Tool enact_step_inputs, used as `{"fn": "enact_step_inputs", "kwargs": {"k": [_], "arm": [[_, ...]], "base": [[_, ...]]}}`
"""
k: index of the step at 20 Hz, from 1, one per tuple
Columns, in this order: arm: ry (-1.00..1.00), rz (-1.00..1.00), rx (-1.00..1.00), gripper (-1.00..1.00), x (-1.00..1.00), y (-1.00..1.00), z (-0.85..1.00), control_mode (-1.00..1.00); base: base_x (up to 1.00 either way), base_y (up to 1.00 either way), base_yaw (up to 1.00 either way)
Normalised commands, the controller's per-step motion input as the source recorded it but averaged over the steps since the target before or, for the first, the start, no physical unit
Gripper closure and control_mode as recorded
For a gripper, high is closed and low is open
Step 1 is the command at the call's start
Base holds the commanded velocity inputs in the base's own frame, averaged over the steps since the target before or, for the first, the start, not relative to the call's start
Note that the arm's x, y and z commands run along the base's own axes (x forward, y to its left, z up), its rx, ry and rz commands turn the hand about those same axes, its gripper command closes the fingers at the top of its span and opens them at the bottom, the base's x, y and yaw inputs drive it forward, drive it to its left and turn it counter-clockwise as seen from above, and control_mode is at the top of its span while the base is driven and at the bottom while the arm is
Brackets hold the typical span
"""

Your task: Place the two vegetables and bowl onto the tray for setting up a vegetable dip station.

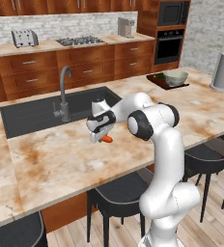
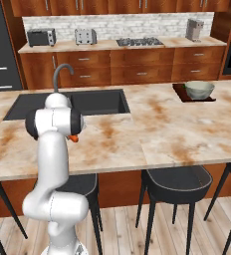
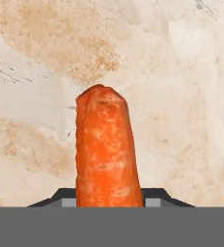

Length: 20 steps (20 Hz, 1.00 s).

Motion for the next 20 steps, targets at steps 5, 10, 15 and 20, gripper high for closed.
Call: {"fn": "enact_step_inputs", "kwargs": {"k": [5,10,15,20], "arm": [[0.01,0.0,0.0,1.0,-0.09,0.0,0.36,-1.0],[0.0,0.0,0.0,1.0,-0.28,-0.02,0.46,-1.0],[0.0,-0.04,0.0,1.0,-0.43,-0.07,0.4,-1.0],[0.0,-0.13,0.0,1.0,-0.46,-0.07,0.36,-1.0]], "base": [[0.0,0.0,0.0],[0.0,0.0,0.0],[0.0,0.0,0.0],[0.0,0.0,0.0]]}}
